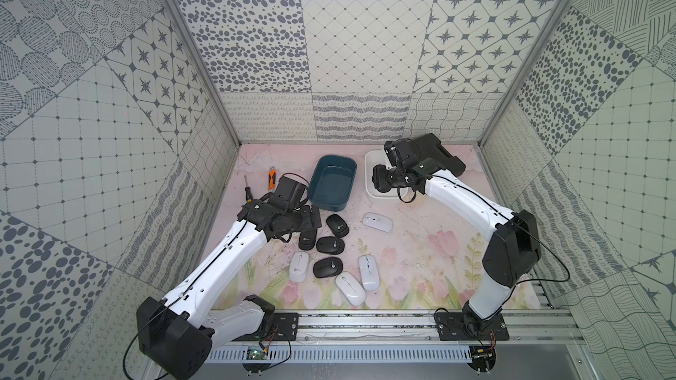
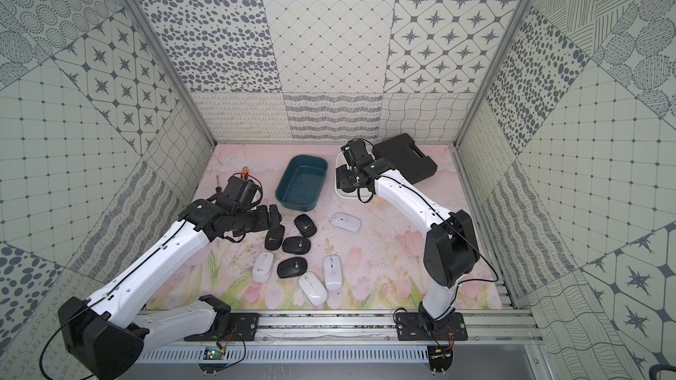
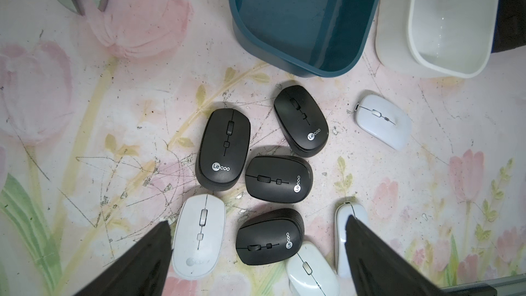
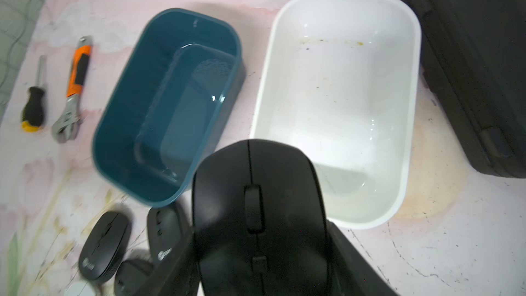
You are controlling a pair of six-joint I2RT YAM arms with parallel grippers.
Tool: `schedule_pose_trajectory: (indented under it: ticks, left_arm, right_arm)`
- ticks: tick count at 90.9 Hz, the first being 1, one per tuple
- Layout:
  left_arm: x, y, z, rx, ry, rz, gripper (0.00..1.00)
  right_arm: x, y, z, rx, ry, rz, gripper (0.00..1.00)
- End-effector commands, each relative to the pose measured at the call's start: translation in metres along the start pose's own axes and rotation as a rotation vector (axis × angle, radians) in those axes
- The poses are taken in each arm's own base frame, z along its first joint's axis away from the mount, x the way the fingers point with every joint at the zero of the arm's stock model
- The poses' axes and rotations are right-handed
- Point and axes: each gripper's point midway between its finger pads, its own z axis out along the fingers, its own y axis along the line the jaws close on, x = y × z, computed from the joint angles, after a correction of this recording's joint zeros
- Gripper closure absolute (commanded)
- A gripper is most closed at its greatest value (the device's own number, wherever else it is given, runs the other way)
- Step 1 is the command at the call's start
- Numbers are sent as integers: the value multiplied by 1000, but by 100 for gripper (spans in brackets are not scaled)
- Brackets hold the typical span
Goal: Place the mice by color into the storage box
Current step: Place the mouse in the storage box.
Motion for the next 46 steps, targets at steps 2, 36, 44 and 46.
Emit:
schedule_pose_trajectory:
  ticks: [2,36,44,46]
  left_arm:
    - [-6,-7,1,22,-12,3,2]
    - [-9,-10,6,36,-16,20,2]
    - [-8,-15,8,58,-6,24,2]
    - [-7,-16,8,64,-2,26,2]
  right_arm:
    - [-19,-19,27,65,-37,90,47]
    - [-24,-56,87,207,-6,137,47]
    - [-20,-64,95,238,9,140,47]
    - [-20,-66,98,243,12,139,47]
